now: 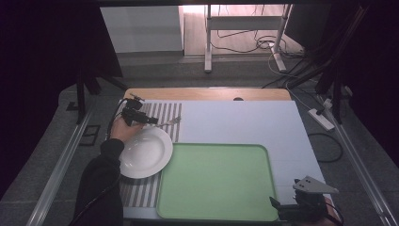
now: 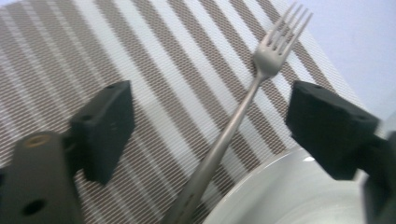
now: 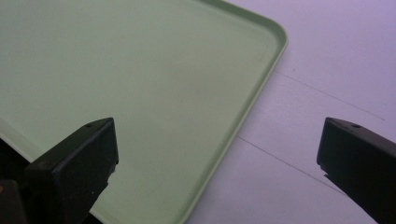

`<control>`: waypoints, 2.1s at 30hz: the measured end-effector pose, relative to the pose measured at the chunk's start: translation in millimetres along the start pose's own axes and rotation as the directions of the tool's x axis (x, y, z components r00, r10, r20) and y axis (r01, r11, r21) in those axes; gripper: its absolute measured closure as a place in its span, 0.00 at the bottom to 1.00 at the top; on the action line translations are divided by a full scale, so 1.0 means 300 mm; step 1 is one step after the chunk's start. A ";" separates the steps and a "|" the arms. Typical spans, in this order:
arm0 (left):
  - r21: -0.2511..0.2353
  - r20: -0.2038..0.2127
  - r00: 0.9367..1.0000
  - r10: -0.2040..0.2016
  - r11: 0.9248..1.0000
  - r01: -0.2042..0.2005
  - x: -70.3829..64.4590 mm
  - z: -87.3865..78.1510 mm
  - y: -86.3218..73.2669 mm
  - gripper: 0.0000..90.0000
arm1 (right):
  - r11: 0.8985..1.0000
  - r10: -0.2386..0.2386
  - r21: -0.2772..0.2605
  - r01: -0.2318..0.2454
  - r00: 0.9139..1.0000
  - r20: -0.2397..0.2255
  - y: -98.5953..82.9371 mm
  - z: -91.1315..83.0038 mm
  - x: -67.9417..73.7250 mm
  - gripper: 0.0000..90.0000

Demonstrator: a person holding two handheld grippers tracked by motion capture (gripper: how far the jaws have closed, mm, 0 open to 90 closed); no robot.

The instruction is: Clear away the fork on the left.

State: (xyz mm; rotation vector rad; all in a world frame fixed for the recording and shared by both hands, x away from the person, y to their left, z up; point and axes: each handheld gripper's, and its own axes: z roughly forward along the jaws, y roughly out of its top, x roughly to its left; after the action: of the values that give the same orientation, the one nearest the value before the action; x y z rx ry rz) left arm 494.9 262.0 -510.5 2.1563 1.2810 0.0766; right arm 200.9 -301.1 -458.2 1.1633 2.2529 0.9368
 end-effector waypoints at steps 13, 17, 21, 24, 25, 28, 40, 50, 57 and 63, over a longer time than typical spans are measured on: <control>0.137 -0.071 0.994 0.085 0.988 -0.075 -0.046 0.087 0.045 0.00 | 1.000 -0.002 -0.001 0.002 1.000 -0.002 -0.001 -0.001 0.000 0.00; 0.178 -0.112 0.988 0.110 0.980 -0.089 -0.062 0.112 0.056 0.00 | 1.000 -0.003 0.000 0.003 1.000 -0.002 0.000 0.000 0.000 0.00; 0.227 -0.157 0.978 0.134 0.969 -0.096 -0.072 0.134 0.069 0.03 | 1.000 -0.003 -0.001 0.003 1.000 -0.002 -0.001 -0.001 0.000 0.00; 0.227 -0.157 0.977 0.144 0.968 -0.106 -0.074 0.134 0.070 0.04 | 1.000 -0.004 -0.001 0.004 1.000 -0.002 -0.001 -0.001 0.001 0.00; 0.226 -0.157 0.976 0.149 0.968 -0.111 -0.072 0.131 0.070 0.06 | 1.000 -0.004 -0.001 0.004 1.000 -0.002 -0.001 -0.001 0.001 0.00; 0.193 -0.152 0.975 0.159 0.973 -0.129 -0.067 0.110 0.062 0.22 | 1.000 -0.004 -0.002 0.004 1.000 -0.003 -0.001 -0.001 0.001 0.00; 0.166 -0.114 0.972 0.204 0.969 -0.184 -0.047 0.074 0.042 0.90 | 1.000 -0.006 0.002 0.006 1.000 -0.002 -0.001 -0.001 0.001 0.00; 0.198 -0.111 0.963 0.246 0.955 -0.222 -0.042 0.053 0.040 0.95 | 1.000 -0.002 0.001 0.002 1.000 -0.003 -0.001 0.000 0.000 0.00; 0.177 -0.132 0.966 0.222 0.964 -0.197 -0.004 -0.014 0.028 0.95 | 1.000 -0.001 0.001 0.001 1.000 -0.003 -0.001 0.000 0.000 0.00; 0.163 -0.140 0.969 0.202 0.970 -0.179 0.025 -0.074 0.007 0.95 | 1.000 0.000 0.000 0.000 1.000 -0.002 -0.001 0.000 0.000 0.00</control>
State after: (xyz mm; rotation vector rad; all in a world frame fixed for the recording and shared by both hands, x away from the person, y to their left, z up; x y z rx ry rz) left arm 492.8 278.0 -493.3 2.4403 1.1917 0.2403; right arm 200.8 -301.2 -458.2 1.1630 2.2547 0.9384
